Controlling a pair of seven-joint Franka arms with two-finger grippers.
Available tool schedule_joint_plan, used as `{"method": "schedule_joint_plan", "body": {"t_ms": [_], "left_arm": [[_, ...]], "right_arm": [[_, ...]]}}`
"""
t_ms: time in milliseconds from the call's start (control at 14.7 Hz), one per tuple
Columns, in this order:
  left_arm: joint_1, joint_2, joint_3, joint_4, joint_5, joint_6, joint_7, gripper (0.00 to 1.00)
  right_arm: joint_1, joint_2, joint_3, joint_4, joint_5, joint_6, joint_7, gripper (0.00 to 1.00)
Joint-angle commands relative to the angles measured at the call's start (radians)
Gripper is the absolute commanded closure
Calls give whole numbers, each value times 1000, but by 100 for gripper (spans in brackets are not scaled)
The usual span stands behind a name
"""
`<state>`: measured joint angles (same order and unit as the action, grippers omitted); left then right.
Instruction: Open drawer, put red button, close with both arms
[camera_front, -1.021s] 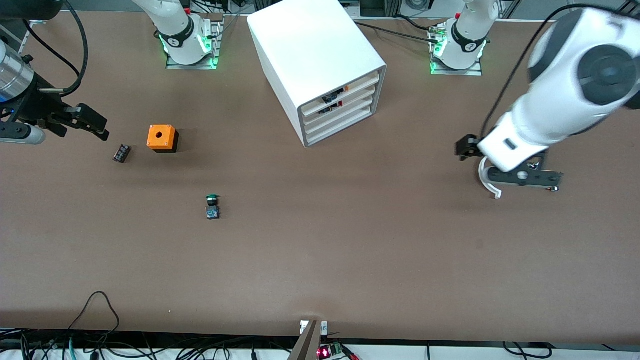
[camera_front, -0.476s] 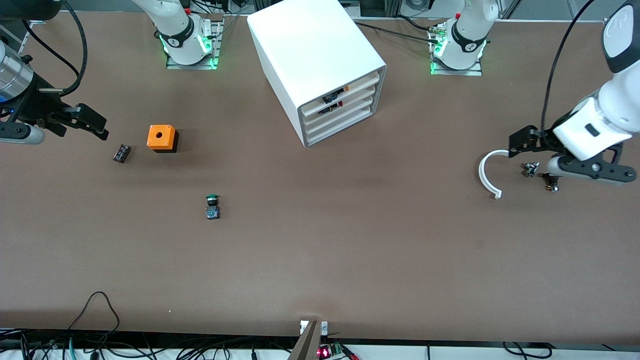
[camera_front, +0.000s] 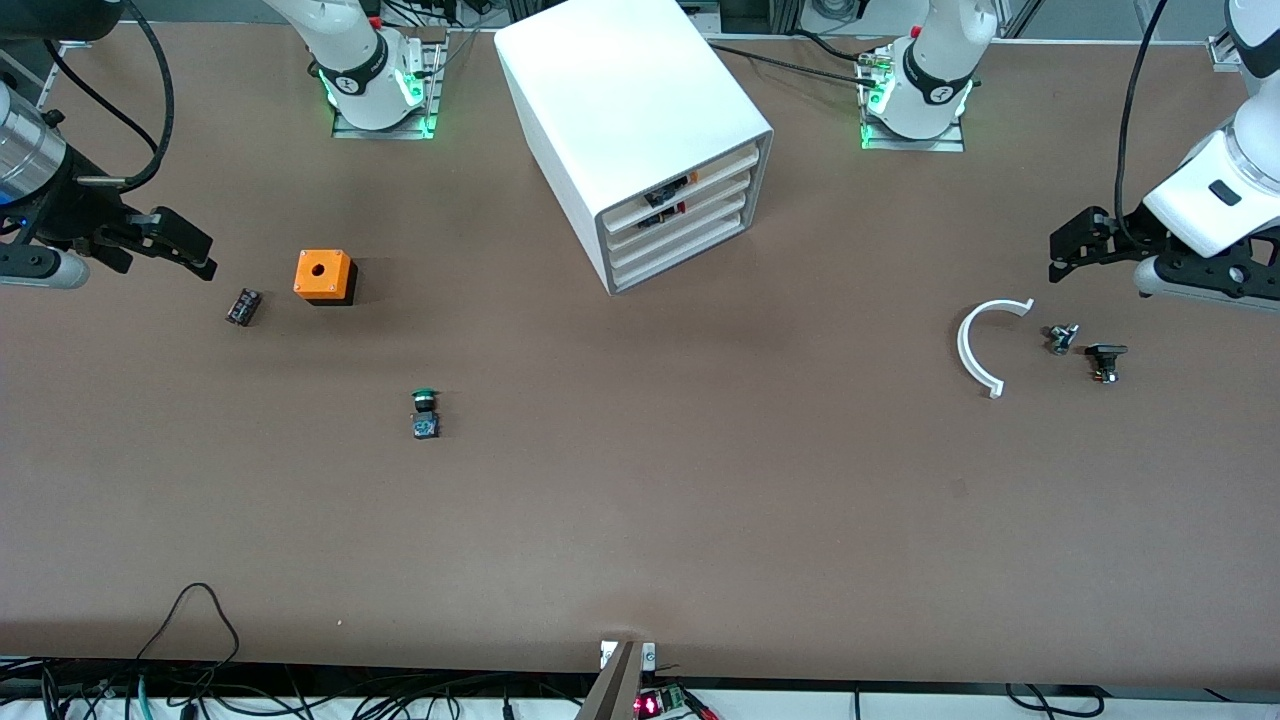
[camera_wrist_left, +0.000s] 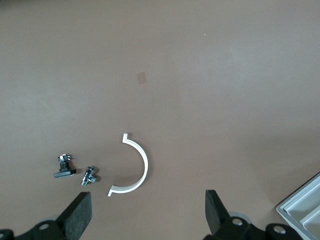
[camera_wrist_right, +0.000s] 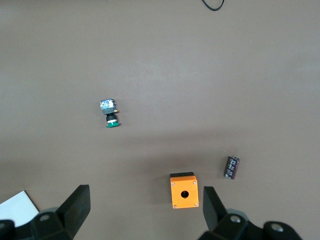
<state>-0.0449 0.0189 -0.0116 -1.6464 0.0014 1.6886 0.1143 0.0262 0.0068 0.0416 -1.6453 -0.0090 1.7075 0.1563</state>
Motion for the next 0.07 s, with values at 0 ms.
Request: {"method": "schedule_joint_plan", "body": {"t_ms": [0], "left_arm": [[-18,-5,21,-12,-14,5,24,0]], "right_arm": [[-11,10,9,28,-14,-23,-6,0]]}}
